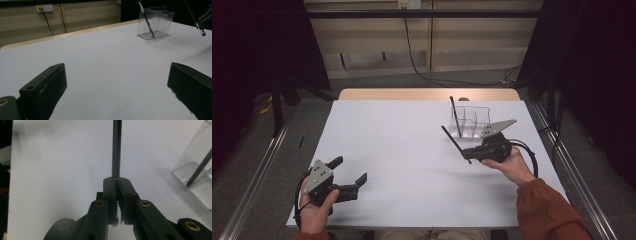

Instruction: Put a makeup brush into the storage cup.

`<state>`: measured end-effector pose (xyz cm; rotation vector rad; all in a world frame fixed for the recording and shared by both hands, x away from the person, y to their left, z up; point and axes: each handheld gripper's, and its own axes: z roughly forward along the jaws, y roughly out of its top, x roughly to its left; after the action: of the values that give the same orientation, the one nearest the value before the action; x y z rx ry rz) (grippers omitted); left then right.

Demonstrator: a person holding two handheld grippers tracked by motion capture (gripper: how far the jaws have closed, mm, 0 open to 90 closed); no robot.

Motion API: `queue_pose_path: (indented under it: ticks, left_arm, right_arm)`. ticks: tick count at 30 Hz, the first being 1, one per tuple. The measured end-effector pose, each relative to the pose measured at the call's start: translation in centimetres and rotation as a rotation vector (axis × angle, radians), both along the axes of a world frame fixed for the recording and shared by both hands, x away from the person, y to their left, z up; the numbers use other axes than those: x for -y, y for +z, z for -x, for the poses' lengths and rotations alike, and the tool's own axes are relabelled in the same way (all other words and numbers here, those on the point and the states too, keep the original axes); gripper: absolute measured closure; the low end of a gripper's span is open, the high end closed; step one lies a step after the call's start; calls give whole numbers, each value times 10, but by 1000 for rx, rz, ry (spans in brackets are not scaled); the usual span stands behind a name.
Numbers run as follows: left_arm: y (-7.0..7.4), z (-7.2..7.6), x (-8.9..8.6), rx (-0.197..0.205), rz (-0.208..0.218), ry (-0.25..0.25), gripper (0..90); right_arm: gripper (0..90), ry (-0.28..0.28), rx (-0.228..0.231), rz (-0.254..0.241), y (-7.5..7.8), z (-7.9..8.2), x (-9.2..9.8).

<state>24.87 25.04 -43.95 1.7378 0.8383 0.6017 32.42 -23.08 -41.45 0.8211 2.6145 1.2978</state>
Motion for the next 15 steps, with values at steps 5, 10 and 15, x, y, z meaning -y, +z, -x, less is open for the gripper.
queue_pose_path:
  ticks: [5,10,15]
  left_arm:
    - [0,0,0,0,3,2,24]
    - [0,1,-1,1,3,11,23]
    - [0,0,-2,-1,8,23,21]
  right_arm:
    - [845,-12,38,-81,1,0,0]
    - [845,-61,70,-150,6,2,3]
    - [845,-101,66,-207,7,1,11]
